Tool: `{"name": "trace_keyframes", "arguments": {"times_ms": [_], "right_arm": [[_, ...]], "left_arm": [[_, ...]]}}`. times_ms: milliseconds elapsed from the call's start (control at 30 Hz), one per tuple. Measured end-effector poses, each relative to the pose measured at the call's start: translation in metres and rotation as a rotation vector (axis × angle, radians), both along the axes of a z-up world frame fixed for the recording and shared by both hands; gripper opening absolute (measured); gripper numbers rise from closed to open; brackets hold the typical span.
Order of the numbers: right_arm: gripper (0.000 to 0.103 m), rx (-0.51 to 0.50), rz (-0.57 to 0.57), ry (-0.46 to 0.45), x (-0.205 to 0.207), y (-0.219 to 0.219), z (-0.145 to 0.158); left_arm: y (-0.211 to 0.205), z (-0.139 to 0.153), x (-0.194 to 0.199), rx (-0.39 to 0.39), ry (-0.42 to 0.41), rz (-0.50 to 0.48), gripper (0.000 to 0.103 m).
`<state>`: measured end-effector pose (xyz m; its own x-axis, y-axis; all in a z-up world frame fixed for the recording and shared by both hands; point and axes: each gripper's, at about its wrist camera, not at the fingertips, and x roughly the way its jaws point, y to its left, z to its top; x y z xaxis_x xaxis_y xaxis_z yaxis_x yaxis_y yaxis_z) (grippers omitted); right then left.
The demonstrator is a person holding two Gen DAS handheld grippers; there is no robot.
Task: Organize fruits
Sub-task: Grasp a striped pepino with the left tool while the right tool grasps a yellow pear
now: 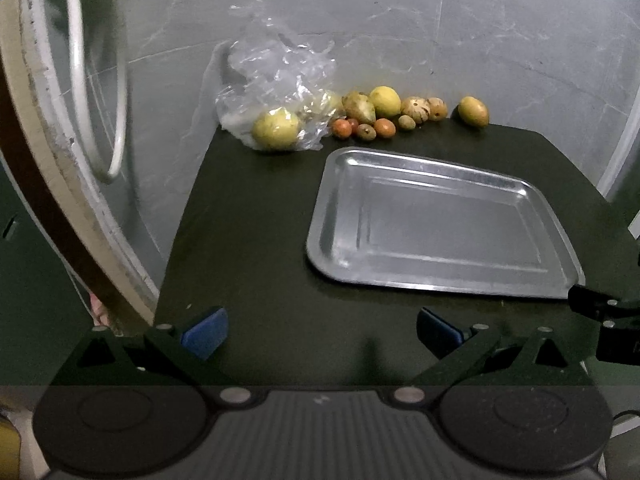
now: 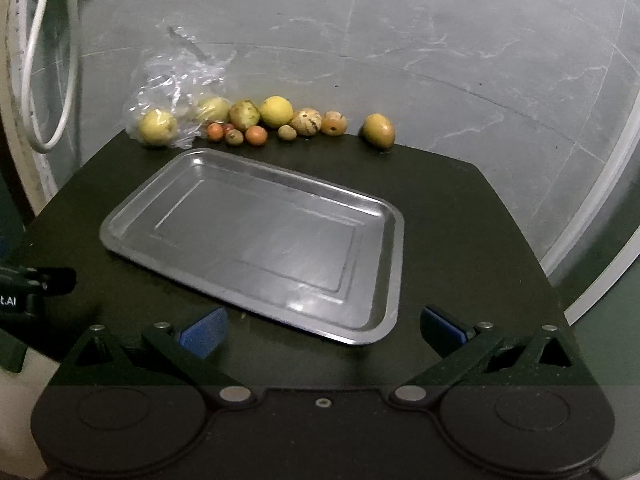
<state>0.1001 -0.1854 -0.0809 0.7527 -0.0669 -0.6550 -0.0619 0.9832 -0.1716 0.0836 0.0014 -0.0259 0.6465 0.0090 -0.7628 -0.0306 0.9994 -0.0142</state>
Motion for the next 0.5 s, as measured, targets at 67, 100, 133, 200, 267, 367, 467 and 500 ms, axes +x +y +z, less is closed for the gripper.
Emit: {"name": "trace_keyframes", "arguments": {"times_ms": [67,100,133,200,267,367,467,500], "right_arm": [[0.102,0.002,0.002,0.005,0.011,-0.007,-0.001],[0.102,0.004,0.004,0.006,0.016,-0.009,-0.001],[0.102,0.006,0.005,0.008,0.022,-0.013,-0.001],[0.102,0.014,0.005,0.011,0.033,-0.019,0.0],[0.102,0.029,0.003,0.007,0.047,-0.026,0.002],[0.102,0.049,0.012,-0.01,0.064,-0.032,0.005],[0.102,0.045,0.035,-0.037,0.075,-0.035,0.004],[0.102,0.036,0.049,-0.048,0.078,-0.035,0.004]], "left_arm": [[-0.005,0.001,0.01,-0.002,0.001,0.002,0.102],[-0.008,0.001,0.016,0.001,0.0,0.006,0.102],[-0.011,0.002,0.019,0.005,-0.003,0.01,0.102],[-0.015,0.005,0.029,0.013,-0.009,0.017,0.102],[-0.019,0.008,0.039,0.019,-0.012,0.026,0.102],[-0.021,0.011,0.054,0.022,-0.013,0.04,0.102],[-0.024,0.012,0.071,0.006,-0.01,0.054,0.102],[-0.025,0.012,0.076,0.002,-0.011,0.057,0.102]]}}
